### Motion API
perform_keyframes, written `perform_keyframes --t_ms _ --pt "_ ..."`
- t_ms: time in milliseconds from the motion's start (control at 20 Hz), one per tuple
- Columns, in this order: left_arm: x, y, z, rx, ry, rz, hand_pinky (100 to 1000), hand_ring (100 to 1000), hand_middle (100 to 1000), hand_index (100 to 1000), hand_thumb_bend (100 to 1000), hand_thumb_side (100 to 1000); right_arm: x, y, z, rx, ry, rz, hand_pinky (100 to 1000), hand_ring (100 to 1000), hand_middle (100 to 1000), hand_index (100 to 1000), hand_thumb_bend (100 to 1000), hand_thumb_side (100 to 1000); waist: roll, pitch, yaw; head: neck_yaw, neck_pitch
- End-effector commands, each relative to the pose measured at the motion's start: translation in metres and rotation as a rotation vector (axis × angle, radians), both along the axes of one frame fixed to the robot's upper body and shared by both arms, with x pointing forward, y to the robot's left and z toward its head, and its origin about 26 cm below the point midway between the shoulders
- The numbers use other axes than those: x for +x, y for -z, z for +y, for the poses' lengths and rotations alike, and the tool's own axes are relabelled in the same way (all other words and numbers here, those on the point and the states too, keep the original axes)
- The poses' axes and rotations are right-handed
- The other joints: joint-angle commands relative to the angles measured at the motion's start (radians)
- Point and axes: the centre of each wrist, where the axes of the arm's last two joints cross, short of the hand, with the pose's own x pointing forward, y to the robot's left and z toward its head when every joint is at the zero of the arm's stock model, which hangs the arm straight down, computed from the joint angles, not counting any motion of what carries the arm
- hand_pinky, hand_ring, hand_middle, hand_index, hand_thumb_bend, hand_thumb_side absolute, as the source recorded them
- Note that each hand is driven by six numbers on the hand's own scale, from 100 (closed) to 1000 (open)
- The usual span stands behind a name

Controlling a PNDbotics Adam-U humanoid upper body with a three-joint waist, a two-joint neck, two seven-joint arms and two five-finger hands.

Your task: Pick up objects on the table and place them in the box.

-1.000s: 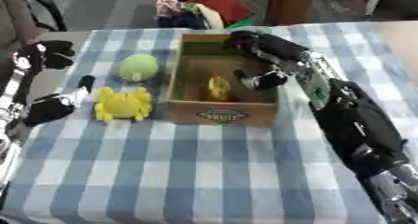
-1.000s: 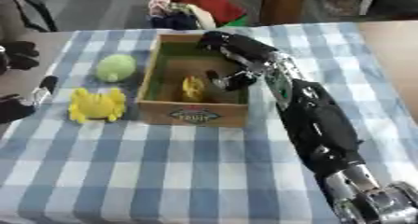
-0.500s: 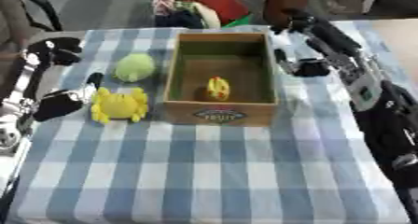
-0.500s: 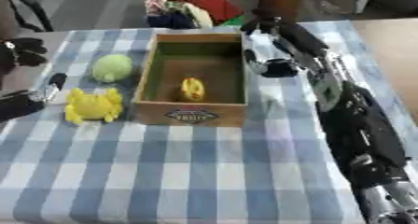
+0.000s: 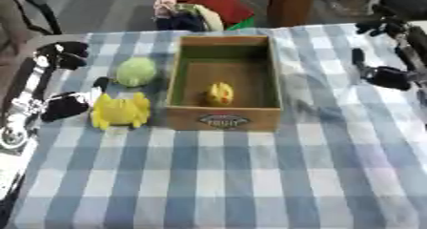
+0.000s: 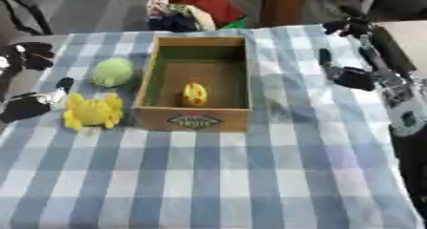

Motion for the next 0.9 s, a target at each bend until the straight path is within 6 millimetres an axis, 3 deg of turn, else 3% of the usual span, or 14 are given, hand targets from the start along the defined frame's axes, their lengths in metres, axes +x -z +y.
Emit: perform_keyframes --t_ms 50,300,550,900 --pt "0.006 -0.016 0.013 0.11 0.0 -0.013 720 672 656 796 432 100 -0.009 -0.02 -0.024 0.029 0.044 -0.068 663 1000 649 841 100 331 0.0 -0.013 -0.007 0.013 -0.015" --pt "0.017 -0.021 0.027 0.28 0.019 0.051 721 681 669 801 472 100 -0.021 -0.021 -0.035 0.072 0.083 -0.049 661 1000 646 842 100 333 0.003 -0.015 -0.028 0.025 -0.015" --pt "0.028 -0.021 0.04 0.503 0.08 0.147 731 716 722 822 570 100 -0.028 -0.029 -0.036 0.095 0.092 -0.012 661 1000 642 840 100 325 0.009 -0.018 -0.056 0.039 -0.011" --pt "0.045 -0.001 0.041 0.708 0.209 0.307 742 739 758 844 645 100 -0.035 -0.043 -0.034 0.165 0.073 0.047 660 1000 640 842 100 323 0.012 -0.022 -0.078 0.043 -0.008"
